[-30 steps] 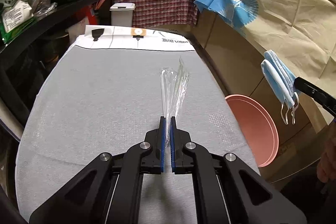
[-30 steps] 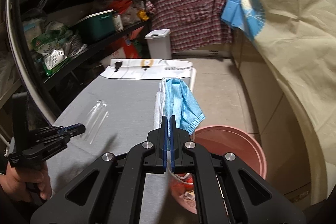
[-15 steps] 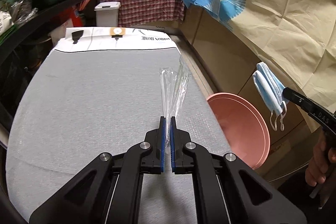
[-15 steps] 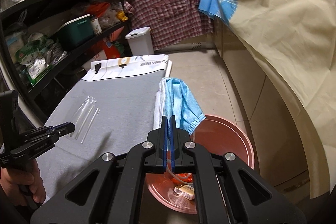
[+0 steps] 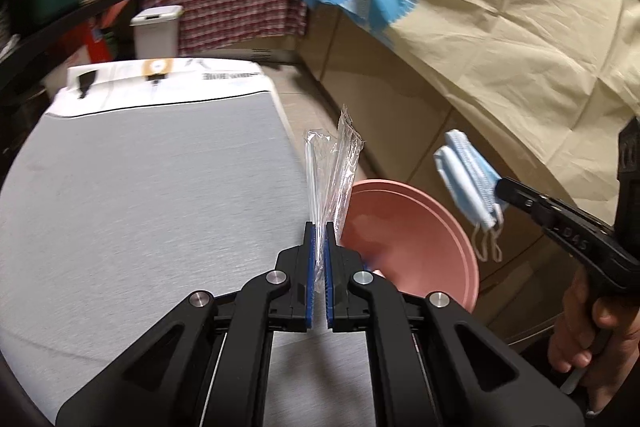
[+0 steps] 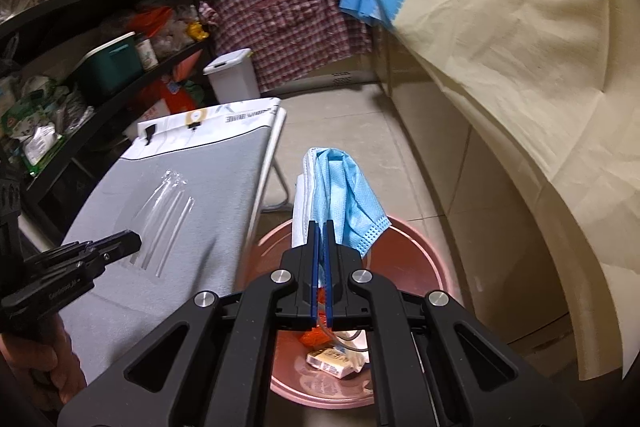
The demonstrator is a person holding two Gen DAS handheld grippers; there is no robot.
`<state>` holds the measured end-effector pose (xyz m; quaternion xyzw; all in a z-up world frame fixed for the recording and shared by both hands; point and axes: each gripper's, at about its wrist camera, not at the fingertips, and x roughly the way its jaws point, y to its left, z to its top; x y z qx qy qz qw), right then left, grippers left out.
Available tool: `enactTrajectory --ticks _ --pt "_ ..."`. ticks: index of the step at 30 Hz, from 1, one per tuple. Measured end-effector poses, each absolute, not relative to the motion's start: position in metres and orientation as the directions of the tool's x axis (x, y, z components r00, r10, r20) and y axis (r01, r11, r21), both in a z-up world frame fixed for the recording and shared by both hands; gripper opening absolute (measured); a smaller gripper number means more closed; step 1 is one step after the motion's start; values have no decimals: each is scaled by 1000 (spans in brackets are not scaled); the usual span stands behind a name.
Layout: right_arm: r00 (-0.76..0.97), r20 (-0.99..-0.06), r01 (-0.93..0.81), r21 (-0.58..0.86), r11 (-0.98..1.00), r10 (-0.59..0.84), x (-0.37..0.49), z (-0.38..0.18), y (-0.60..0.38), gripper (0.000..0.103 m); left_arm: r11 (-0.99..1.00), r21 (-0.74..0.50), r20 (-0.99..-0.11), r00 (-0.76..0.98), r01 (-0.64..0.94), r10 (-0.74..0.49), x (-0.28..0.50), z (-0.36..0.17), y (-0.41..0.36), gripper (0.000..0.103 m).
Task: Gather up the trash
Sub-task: 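Carry the wrapper with the left gripper while the right gripper carries the mask to the bin, then open the left gripper over the bin while the right gripper drops the mask in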
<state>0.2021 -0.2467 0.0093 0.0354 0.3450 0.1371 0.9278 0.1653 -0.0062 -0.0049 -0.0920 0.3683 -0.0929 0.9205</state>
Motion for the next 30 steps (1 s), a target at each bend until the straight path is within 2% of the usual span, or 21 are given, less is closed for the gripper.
enactTrajectory --ticks 10,23,26,28,29,30 --pt "723 -657 -150 154 977 214 213 1 -261 3 947 -245 -668 672 209 -321 182 -18 -50 4" --pt "699 -688 -131 146 981 196 227 -10 -263 3 943 -237 -713 617 236 -333 191 -42 -68 4" --pt "692 -697 -130 138 982 189 230 -13 -261 6 943 -239 -719 610 230 -331 194 -43 -67 10" --pt "683 -709 -120 128 984 176 232 -16 -261 9 944 -241 -719 612 227 -331 196 -43 -67 26" --pt "679 -714 -116 129 985 173 233 -17 -262 16 944 -241 -716 615 225 -329 196 -43 -67 29" --pt "677 -716 -111 129 985 170 234 -18 -262 30 944 -242 -713 619 223 -329 196 -42 -65 31"
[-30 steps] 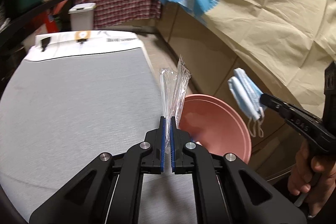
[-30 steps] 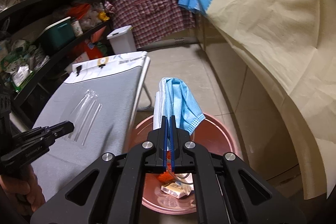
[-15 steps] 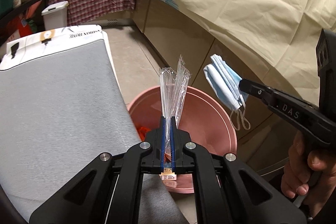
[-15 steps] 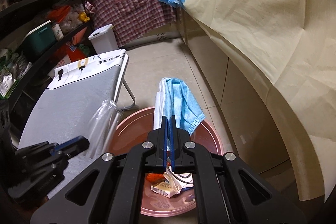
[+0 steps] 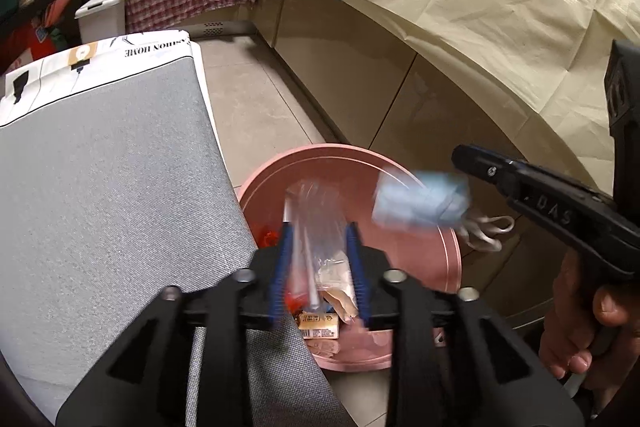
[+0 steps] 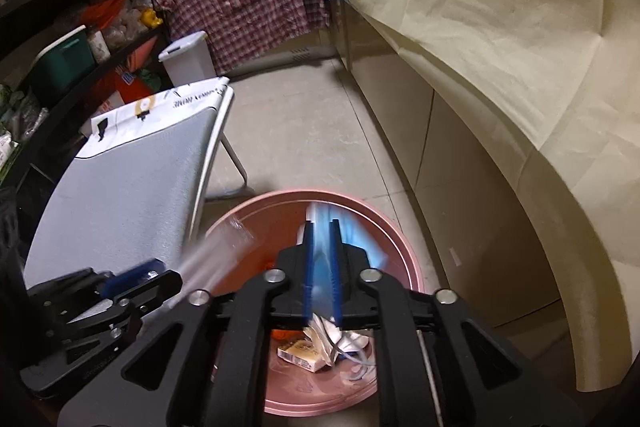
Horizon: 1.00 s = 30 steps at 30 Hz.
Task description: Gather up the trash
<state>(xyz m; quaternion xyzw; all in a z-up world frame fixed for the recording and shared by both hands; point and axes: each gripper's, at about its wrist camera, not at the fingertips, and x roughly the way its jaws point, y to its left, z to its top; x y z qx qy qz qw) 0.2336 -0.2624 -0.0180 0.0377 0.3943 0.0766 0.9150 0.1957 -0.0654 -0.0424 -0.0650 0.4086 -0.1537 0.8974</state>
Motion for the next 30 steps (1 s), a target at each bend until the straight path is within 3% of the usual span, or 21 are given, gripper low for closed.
enactTrajectory --ticks 2,9,19,27,30 --pt "684 -712 -104 125 987 162 234 -18 -263 40 945 -244 -714 618 218 -328 197 -43 -64 31" --pt "690 -706 -105 122 987 160 233 -18 -264 41 947 -251 -714 622 201 -321 197 -43 -56 31" --pt "736 -666 -99 72 992 122 217 -6 -260 54 956 -241 -697 656 168 -292 178 -31 -40 46" --pt "779 -622 -86 30 996 86 183 13 -256 83 965 -226 -685 683 131 -253 158 -22 -28 62" --pt "796 -600 -79 19 997 75 165 20 -254 89 967 -226 -680 692 116 -242 150 -17 -25 69"
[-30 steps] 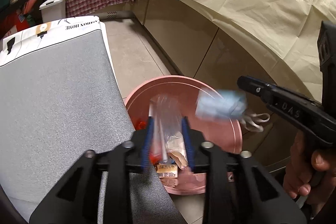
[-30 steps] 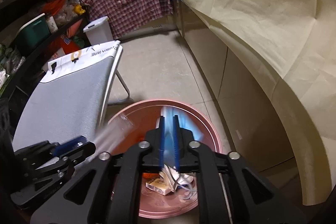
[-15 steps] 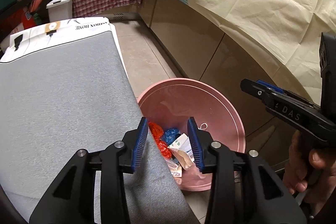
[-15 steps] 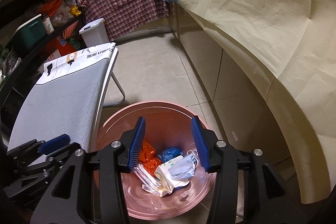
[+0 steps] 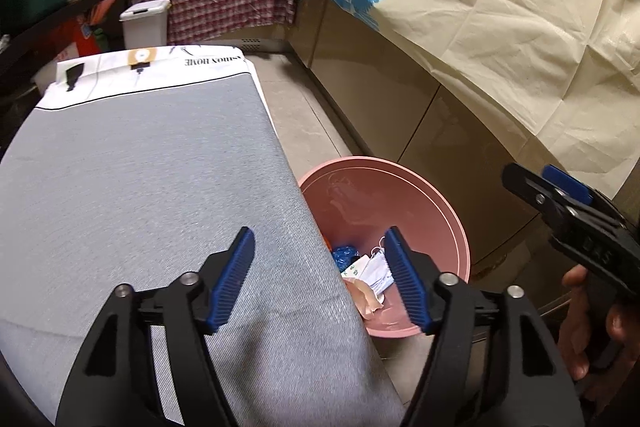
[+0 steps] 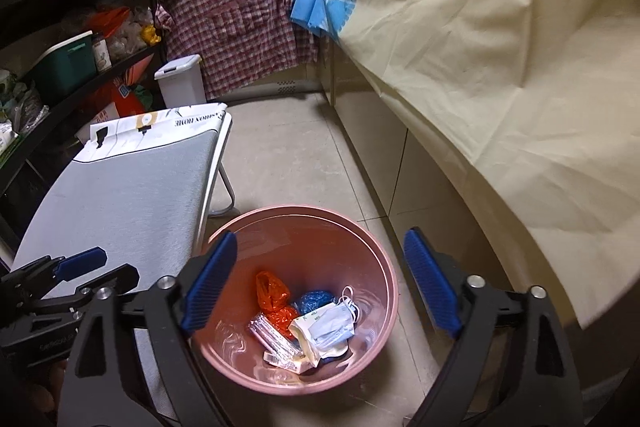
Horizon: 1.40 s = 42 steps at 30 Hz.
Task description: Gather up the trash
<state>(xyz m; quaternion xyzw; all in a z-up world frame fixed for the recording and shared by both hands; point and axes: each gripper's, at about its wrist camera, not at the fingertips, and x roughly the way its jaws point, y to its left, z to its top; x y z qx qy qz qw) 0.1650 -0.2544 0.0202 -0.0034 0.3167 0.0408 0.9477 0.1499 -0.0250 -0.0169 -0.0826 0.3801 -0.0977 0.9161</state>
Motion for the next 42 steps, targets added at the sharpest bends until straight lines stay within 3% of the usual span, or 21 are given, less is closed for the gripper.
enactTrajectory --ticks 5,13,29,42 --pt "813 -580 -61 5 998 53 137 31 -254 94 969 -227 -660 715 100 -229 131 -3 -22 79" --pt "799 -600 4 43 999 23 97 40 -273 95 984 -171 -613 775 55 -150 89 25 -19 95" --pt "809 -587 0 -28 1000 -17 54 33 -256 95 995 -96 -598 799 7 -63 39 32 -14 95" --pt "800 -600 -4 -19 1000 -8 60 29 -254 95 991 -104 -609 783 79 -126 40 13 -29 95"
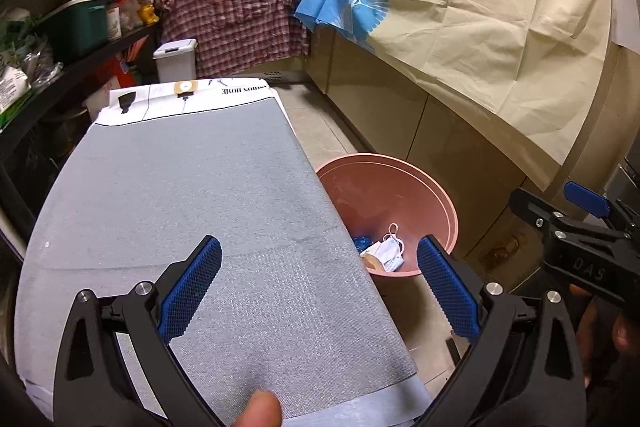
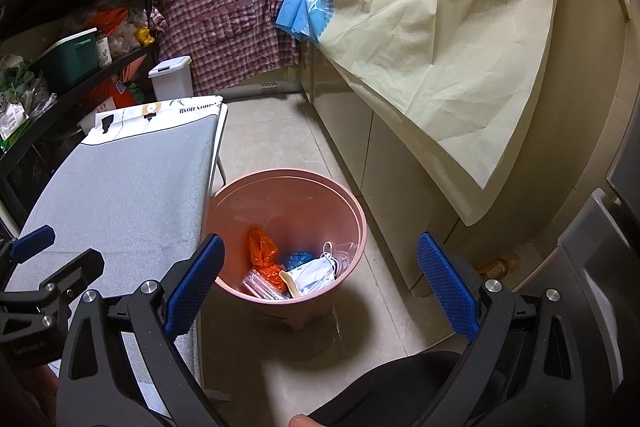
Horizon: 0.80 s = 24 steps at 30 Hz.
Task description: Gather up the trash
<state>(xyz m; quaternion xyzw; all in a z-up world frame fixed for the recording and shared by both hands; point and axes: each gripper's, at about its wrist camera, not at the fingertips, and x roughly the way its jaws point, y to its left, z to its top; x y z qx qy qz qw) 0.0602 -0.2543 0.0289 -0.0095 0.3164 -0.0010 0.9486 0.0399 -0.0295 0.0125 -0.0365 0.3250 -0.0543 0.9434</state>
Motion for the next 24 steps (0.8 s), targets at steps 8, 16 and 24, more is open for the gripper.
enactTrajectory --ticks 8,16,24 --pt "799 -602 -1 -13 1000 -7 62 28 -254 95 991 -111 -607 784 74 -127 41 13 -28 95" --pt "799 -601 -2 -15 1000 -7 62 28 -253 95 992 -114 -617 779 52 -112 42 11 -26 95" --pt "799 -602 -1 -16 1000 -8 62 27 -254 95 994 -93 -621 777 53 -100 42 9 -27 95"
